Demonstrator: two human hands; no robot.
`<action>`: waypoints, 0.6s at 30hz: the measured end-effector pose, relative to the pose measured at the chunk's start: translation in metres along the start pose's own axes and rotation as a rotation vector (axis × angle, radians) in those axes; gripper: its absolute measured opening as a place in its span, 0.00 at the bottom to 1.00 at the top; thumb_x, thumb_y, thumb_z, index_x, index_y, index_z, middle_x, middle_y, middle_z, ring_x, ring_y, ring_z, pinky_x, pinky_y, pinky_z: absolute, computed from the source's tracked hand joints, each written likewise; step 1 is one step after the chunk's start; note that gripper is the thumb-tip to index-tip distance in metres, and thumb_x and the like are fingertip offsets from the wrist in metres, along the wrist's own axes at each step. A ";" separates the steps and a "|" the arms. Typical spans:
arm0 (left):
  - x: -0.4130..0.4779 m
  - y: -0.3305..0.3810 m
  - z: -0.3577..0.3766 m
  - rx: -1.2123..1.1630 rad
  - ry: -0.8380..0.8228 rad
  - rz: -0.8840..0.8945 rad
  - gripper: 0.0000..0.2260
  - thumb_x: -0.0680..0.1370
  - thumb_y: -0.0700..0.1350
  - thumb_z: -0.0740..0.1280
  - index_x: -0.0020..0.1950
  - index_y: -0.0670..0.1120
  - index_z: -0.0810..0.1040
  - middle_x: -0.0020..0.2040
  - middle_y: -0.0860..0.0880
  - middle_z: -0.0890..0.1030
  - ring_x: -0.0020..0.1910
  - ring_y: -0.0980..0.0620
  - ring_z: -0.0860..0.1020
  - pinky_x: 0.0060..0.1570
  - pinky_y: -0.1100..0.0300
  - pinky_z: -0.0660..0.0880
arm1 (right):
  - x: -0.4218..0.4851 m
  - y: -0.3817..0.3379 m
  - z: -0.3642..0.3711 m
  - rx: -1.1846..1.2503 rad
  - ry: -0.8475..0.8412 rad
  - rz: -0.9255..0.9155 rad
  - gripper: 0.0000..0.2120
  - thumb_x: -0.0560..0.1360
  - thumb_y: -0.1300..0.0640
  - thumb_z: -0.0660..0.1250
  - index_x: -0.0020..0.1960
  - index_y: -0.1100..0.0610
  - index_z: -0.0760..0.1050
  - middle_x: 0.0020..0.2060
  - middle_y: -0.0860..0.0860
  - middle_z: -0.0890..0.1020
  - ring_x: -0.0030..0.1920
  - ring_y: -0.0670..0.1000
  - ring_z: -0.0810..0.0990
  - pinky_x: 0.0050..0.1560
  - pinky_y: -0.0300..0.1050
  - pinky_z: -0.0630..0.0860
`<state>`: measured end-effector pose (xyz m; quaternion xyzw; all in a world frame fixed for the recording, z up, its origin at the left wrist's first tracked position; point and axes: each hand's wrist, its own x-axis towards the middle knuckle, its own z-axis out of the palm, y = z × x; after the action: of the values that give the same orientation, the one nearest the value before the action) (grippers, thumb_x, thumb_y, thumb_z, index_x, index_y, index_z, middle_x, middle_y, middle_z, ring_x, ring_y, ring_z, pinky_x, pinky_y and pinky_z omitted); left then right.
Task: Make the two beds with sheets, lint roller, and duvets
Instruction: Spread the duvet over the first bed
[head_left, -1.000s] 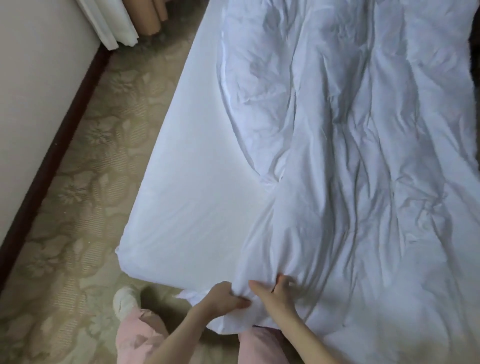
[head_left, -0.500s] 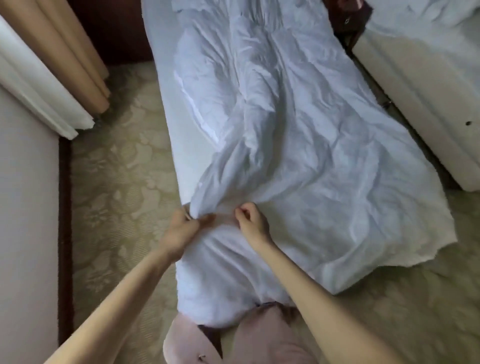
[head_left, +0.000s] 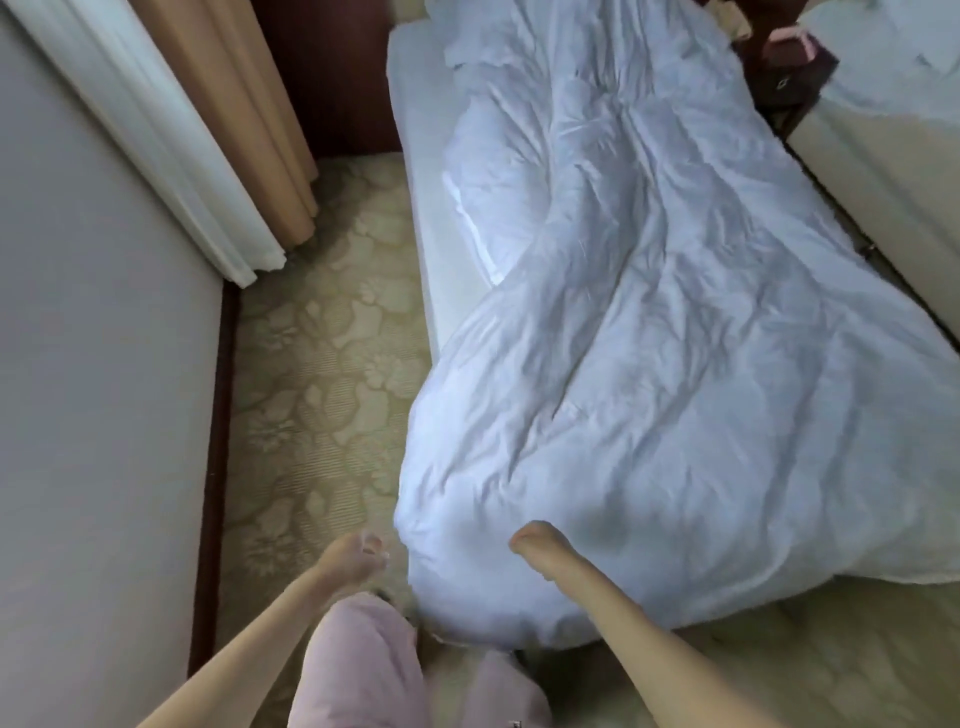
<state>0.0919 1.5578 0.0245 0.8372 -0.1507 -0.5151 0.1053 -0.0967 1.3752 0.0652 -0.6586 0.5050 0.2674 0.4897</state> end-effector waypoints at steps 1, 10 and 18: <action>0.006 -0.007 -0.010 -0.025 0.025 -0.011 0.10 0.75 0.41 0.67 0.56 0.41 0.77 0.54 0.43 0.81 0.56 0.43 0.78 0.54 0.56 0.73 | 0.006 -0.011 0.000 -0.014 0.018 0.015 0.17 0.73 0.64 0.56 0.30 0.53 0.54 0.27 0.51 0.57 0.27 0.49 0.55 0.29 0.42 0.52; 0.097 0.001 -0.167 -0.139 0.062 0.030 0.10 0.77 0.40 0.61 0.55 0.41 0.79 0.54 0.44 0.82 0.55 0.46 0.79 0.56 0.58 0.74 | 0.110 -0.204 0.011 0.101 0.166 -0.049 0.18 0.71 0.65 0.56 0.29 0.52 0.54 0.26 0.50 0.58 0.28 0.49 0.56 0.29 0.43 0.52; 0.168 0.050 -0.381 -0.121 0.138 0.068 0.11 0.78 0.42 0.59 0.55 0.41 0.78 0.54 0.44 0.81 0.52 0.44 0.79 0.53 0.57 0.76 | 0.153 -0.378 0.005 0.190 0.216 -0.046 0.14 0.76 0.62 0.56 0.54 0.70 0.75 0.54 0.63 0.78 0.56 0.62 0.77 0.55 0.52 0.75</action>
<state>0.4965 1.4589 0.0714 0.8571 -0.1403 -0.4605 0.1832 0.3072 1.3214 0.0751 -0.6454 0.5627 0.1347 0.4986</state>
